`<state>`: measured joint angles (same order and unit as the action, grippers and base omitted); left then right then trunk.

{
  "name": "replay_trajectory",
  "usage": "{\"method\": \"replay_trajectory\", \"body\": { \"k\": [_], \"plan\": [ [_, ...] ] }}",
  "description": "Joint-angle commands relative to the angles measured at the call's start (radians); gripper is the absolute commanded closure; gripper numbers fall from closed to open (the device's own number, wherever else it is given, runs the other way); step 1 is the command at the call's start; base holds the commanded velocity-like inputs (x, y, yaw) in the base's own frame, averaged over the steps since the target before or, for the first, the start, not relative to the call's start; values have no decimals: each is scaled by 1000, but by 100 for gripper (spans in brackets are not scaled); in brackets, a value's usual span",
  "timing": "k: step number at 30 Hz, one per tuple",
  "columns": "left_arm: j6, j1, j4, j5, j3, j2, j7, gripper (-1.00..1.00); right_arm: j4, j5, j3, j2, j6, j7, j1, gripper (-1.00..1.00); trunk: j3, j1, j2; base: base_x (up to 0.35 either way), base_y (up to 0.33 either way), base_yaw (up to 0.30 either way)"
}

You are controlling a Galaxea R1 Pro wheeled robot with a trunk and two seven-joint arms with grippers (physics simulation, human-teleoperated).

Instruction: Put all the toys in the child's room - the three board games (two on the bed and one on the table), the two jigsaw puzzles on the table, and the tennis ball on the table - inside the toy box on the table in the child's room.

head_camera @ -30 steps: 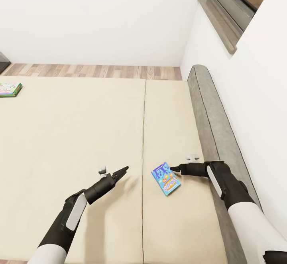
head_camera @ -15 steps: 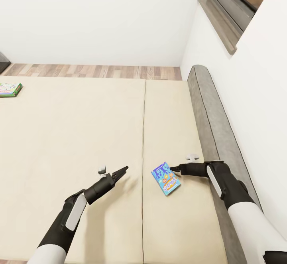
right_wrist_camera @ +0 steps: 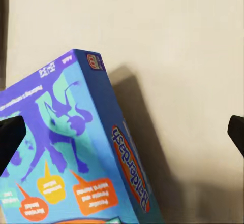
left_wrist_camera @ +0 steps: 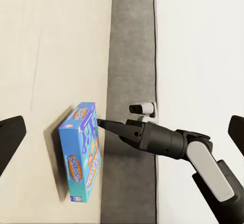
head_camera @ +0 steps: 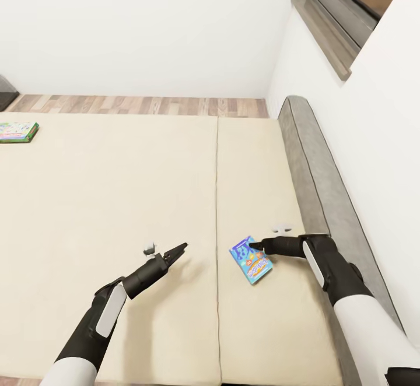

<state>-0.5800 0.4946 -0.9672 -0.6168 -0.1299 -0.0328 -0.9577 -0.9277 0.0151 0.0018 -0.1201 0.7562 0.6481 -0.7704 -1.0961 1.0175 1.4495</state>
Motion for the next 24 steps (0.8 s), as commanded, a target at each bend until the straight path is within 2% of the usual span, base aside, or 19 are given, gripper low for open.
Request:
{"method": "replay_trajectory", "body": {
  "k": [1,10,24],
  "plan": [
    [-8,1,1,-3,-2,-1,-2,-100,30,-17,1,0,13,4,0,-100,-1,7,0,-9,198,0],
    [-8,1,1,-2,-2,-1,-2,-100,30,-17,2,0,12,4,0,-100,-1,7,0,-4,111,0],
    [-7,1,1,-2,-3,-1,-1,-100,32,-17,3,0,12,4,0,-100,-1,7,0,-1,21,0]
  ]
}}
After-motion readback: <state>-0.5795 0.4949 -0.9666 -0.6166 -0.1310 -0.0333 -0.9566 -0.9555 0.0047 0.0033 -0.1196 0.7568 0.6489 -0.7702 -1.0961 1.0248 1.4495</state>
